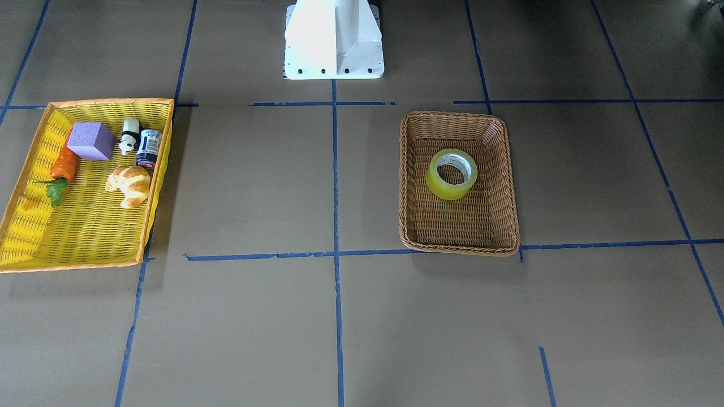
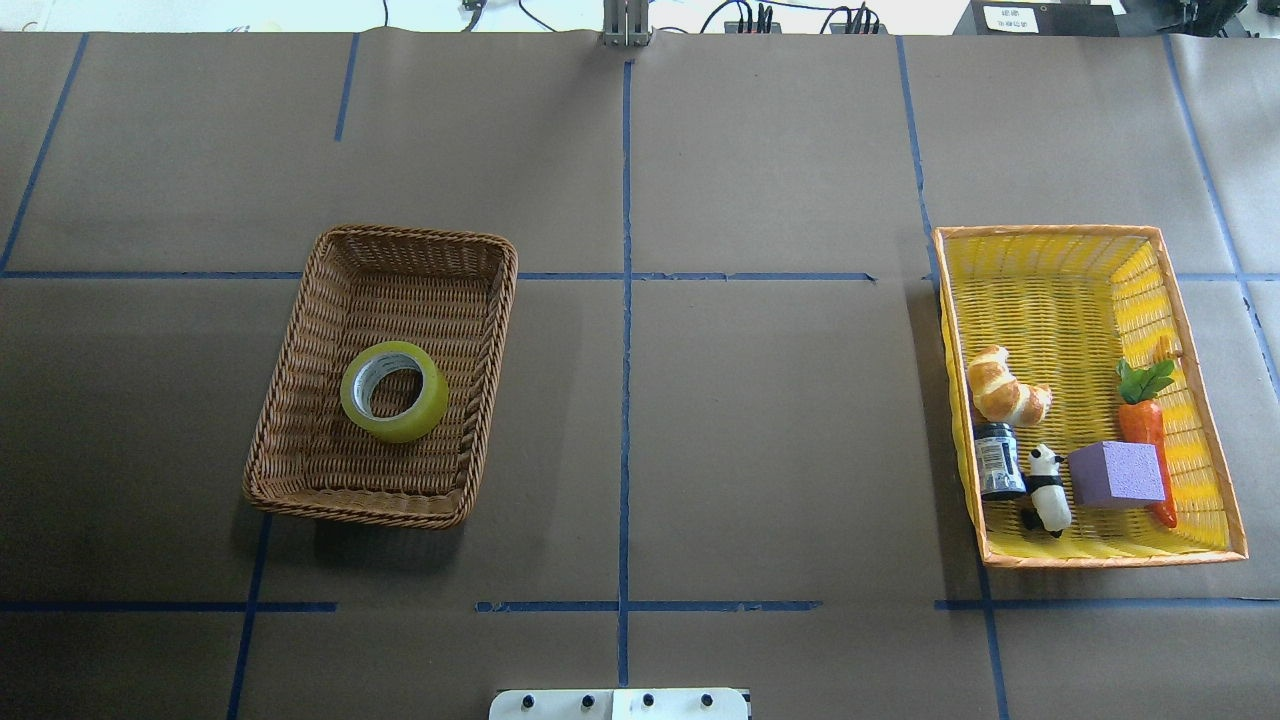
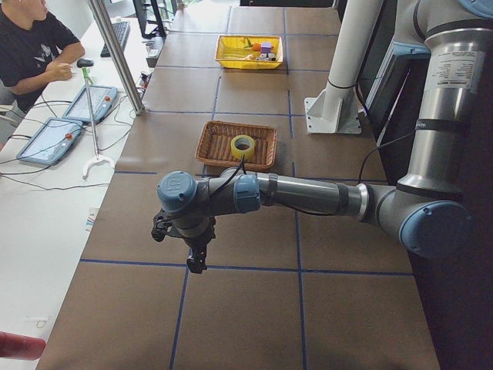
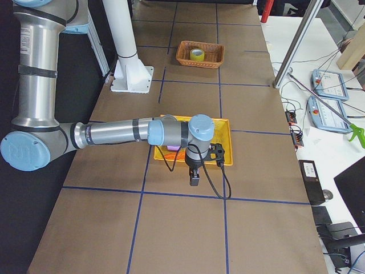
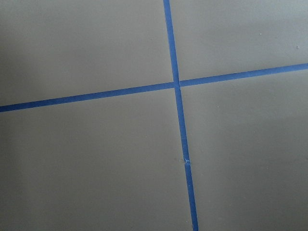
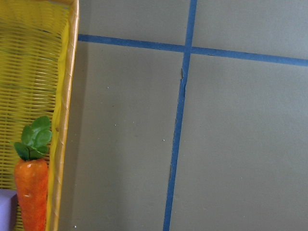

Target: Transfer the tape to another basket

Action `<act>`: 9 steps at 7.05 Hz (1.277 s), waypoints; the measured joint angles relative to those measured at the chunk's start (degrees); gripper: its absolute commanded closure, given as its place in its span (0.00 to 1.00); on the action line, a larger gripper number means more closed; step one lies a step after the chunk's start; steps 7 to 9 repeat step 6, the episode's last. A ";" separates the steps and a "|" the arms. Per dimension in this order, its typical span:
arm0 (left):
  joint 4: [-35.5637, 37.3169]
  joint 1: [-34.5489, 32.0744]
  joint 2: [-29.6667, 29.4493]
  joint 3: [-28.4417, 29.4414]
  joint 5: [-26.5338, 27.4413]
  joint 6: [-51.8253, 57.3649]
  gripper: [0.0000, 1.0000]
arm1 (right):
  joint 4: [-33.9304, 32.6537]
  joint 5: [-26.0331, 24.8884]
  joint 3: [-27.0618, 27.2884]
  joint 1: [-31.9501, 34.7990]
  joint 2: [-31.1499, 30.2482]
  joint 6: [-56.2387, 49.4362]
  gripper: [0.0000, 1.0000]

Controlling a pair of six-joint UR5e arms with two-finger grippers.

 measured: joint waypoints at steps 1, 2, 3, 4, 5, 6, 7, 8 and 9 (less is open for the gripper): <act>-0.01 -0.01 0.15 -0.12 0.09 0.07 0.00 | -0.06 -0.10 -0.04 0.03 -0.13 0.15 0.00; -0.03 -0.01 0.19 -0.17 0.11 0.17 0.00 | -0.12 -0.01 -0.06 0.03 -0.17 0.42 0.00; -0.02 -0.01 0.18 -0.33 0.08 0.27 0.00 | -0.14 0.12 -0.10 0.03 -0.19 0.57 0.00; 0.00 0.07 0.19 -0.80 0.04 0.31 0.00 | -0.15 0.21 -0.11 0.04 -0.20 0.66 0.00; 0.00 0.18 0.20 -1.53 0.02 0.31 0.00 | -0.16 0.27 -0.07 0.04 -0.20 0.74 0.00; 0.03 0.29 0.24 -1.85 0.06 0.30 0.00 | -0.16 0.36 -0.03 0.04 -0.19 0.80 0.00; 0.03 0.29 0.24 -1.85 0.06 0.30 0.00 | -0.16 0.36 -0.03 0.04 -0.19 0.80 0.00; 0.03 0.29 0.24 -1.85 0.06 0.30 0.00 | -0.16 0.36 -0.03 0.04 -0.19 0.80 0.00; 0.03 0.29 0.24 -1.85 0.06 0.30 0.00 | -0.16 0.36 -0.03 0.04 -0.19 0.80 0.00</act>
